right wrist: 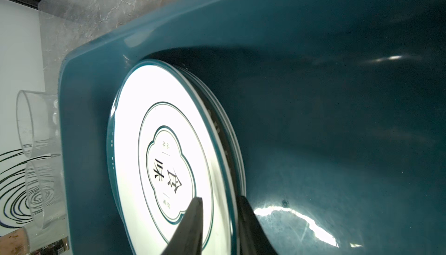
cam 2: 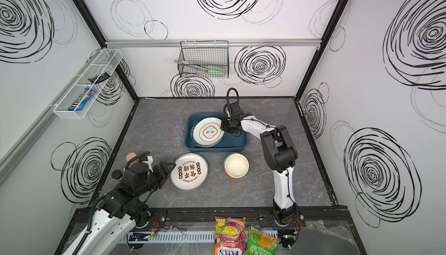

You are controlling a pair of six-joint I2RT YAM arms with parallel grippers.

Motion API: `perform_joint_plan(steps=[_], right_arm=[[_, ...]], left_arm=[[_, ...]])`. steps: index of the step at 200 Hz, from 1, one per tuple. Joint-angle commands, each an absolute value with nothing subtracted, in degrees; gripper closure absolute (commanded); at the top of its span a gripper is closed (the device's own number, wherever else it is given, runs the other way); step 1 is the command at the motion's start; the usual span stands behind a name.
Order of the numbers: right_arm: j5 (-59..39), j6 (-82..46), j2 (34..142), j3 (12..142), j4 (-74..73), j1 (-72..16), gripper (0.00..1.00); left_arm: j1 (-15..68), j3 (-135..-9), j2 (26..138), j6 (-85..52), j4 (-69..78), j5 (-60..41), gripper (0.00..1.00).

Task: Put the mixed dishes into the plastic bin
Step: 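Lower the cloud-emblem plate onto the plates in the bin, then open the right gripper and raise it out of the bin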

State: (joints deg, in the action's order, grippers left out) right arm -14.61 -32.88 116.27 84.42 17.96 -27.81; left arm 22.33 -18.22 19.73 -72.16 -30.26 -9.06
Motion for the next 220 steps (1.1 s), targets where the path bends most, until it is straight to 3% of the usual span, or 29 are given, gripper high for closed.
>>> perform_joint_plan(steps=[1,69,220], right_arm=[[-13.14,-31.91,116.89,86.53,19.85,-28.17,0.71],[-12.39,-31.38,116.64,87.28,20.54,-28.35,0.61],[-8.67,-29.08,107.13,82.73,22.46,-29.72,0.55]], left_arm=[[21.88,-17.77,19.06,-72.78,-29.53,-9.32,0.25],[21.78,-17.93,19.32,-72.88,-30.14,-8.97,0.25],[21.55,-20.92,23.71,-70.08,-35.02,-5.93,0.24]])
